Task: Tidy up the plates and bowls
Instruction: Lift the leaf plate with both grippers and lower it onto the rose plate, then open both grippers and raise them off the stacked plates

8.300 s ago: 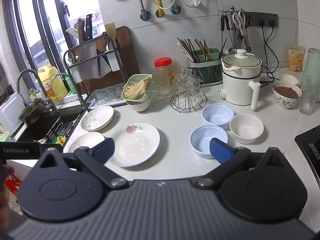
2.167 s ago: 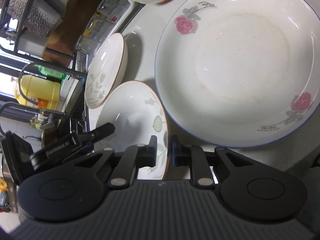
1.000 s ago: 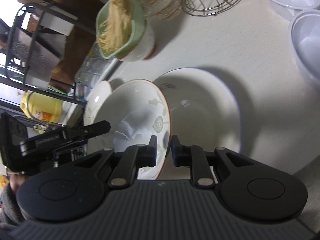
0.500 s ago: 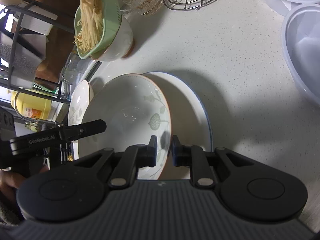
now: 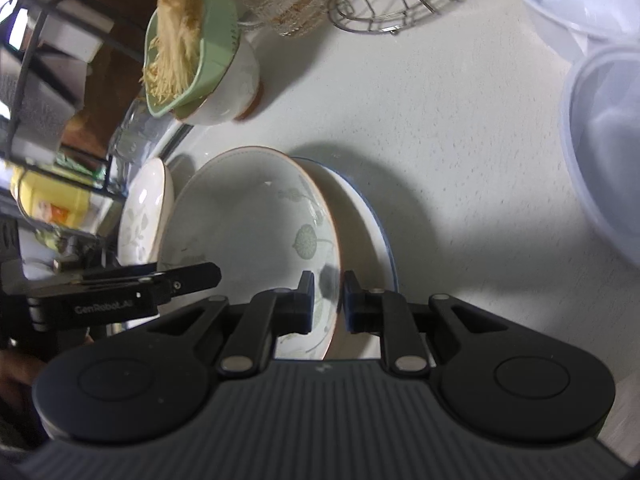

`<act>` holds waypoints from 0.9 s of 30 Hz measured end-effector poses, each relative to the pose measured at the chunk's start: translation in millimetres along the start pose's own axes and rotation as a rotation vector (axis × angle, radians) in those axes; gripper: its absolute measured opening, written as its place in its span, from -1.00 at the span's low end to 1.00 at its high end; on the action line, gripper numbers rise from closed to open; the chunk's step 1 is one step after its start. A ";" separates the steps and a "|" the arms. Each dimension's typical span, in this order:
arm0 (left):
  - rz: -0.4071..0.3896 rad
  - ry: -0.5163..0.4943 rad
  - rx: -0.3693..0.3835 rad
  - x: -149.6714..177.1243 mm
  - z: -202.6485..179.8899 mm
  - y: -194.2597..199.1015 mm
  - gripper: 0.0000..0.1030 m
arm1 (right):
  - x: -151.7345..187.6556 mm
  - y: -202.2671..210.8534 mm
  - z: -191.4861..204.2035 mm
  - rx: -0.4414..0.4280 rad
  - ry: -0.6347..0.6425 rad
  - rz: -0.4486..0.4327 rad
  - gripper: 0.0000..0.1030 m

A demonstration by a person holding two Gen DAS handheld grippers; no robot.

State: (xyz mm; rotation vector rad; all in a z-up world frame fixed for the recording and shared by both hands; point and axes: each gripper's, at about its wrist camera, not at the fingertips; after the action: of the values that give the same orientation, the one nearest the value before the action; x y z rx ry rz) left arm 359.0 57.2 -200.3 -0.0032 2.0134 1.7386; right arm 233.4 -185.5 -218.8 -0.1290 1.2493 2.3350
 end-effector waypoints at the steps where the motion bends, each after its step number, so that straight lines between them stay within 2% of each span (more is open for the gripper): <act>1: 0.001 0.010 -0.001 0.4 0.0 -1.5 0.29 | 0.5 -0.7 3.0 0.014 0.022 0.000 -0.64; 8: -0.003 0.096 0.015 2.0 6.6 -1.6 0.29 | 0.2 -3.9 7.6 0.051 0.057 -0.012 -0.63; 14: -0.078 0.180 0.045 0.3 14.3 20.7 0.31 | 5.5 4.9 12.0 0.114 0.072 -0.079 -0.63; 21: -0.141 0.177 0.039 2.1 9.7 45.1 0.31 | 8.1 16.2 22.4 0.171 0.133 -0.174 -0.63; 27: -0.202 0.186 0.046 6.3 7.7 75.0 0.31 | 6.7 38.2 25.5 0.171 0.141 -0.256 -0.63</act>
State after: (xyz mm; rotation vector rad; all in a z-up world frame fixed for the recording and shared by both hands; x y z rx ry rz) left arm 333.3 80.9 -133.2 -0.3532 2.1013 1.6147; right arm 213.7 -180.2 -177.1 -0.3791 1.4040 2.0212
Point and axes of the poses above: each gripper's, at about its wrist camera, not at the fingertips, and y roughly against the way its jaws point, z to its left, x to its underside, and after that the axes turned 2 degrees about -z, right-handed
